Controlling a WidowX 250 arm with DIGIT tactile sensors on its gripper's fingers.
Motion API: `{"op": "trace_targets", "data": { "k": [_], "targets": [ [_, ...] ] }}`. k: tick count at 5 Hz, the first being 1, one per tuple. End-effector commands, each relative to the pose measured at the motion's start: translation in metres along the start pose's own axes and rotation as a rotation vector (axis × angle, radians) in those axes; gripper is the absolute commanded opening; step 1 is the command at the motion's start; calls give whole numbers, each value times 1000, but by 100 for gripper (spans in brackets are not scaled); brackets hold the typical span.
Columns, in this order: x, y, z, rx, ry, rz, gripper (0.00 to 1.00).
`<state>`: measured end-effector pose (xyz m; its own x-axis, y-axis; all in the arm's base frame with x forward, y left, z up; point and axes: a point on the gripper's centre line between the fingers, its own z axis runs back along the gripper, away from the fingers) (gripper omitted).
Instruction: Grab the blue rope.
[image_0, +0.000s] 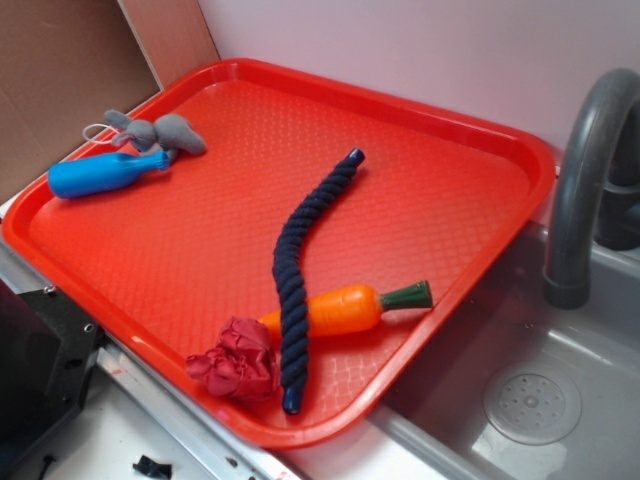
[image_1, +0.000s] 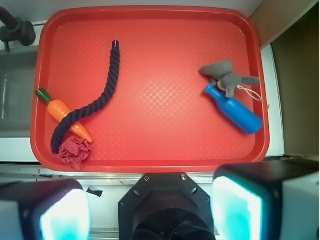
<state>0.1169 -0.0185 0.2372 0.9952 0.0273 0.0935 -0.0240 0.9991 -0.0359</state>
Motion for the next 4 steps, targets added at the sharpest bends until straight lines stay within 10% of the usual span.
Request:
{"op": "trace_targets", "data": {
  "k": [1, 3, 4],
  "targets": [
    [0, 0, 0, 0, 0, 0, 100],
    [15, -25, -20, 22, -75, 392, 100],
    [29, -43, -45, -61, 18, 493, 100]
  ]
}}
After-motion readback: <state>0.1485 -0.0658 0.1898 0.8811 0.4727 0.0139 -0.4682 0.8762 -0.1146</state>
